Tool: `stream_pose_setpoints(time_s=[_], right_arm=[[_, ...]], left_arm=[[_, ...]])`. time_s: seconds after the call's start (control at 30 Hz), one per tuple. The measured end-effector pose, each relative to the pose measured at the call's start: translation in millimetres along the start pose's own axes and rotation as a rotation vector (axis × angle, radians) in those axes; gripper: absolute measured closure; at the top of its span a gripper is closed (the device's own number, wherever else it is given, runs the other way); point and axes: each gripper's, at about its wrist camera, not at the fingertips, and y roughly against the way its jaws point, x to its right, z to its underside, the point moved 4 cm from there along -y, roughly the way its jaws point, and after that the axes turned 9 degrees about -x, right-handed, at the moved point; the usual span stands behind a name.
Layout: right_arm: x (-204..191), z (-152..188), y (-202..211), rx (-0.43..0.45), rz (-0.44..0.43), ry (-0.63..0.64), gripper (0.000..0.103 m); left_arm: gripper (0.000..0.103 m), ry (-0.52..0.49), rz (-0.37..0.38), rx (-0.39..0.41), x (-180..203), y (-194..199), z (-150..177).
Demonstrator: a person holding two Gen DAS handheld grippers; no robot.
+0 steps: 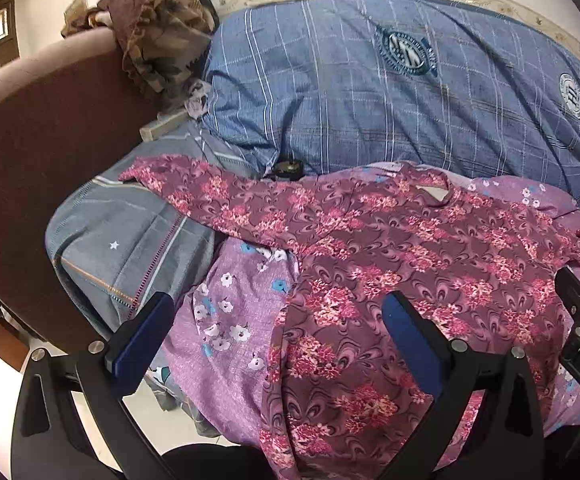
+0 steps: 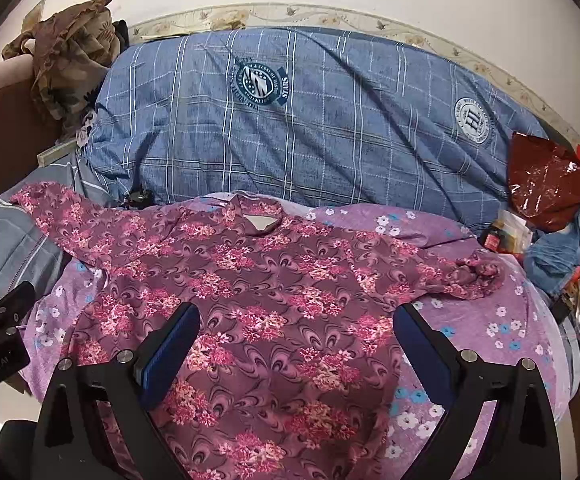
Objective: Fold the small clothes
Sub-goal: 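Grasp the shirt sleeve with the left gripper and lift it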
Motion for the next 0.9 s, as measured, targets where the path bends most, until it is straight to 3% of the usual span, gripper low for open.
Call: stream_pose_setpoints(time_s=[0.1,0.17,0.33,0.47,0.57,0.7,0.9], right_arm=[[-4,-3,-18,-0.004,-0.037,0.004,0.005],[-7,-4,-38,-0.012,-0.080,0.004,0.005],[-12,6,-97,-0.063,-0.167,-0.001,0.006],[-14,19,-136,-0.166,-0.197,0.010,0.008],[-10,18,-149,-0.208,-0.258,-0.025,0.009],[-5,16,-156,-0.217,-0.257,-0.043,0.009],[1,15,-164,-0.223,-0.254,-0.048,0.009]], left_arm=[[0.000,0.065,0.018,-0.044,-31,-19,-11],[0.000,0.128,-0.023,-0.046,-63,-32,-20],[0.000,0.382,-0.167,-0.069,-190,-77,-55],[0.000,0.491,-0.163,-0.071,-251,-106,-83],[0.000,0.543,-0.096,-0.092,-266,-135,-105],[0.000,0.571,-0.028,-0.109,-253,-175,-132],[0.001,0.590,-0.063,-0.195,-246,-236,-156]])
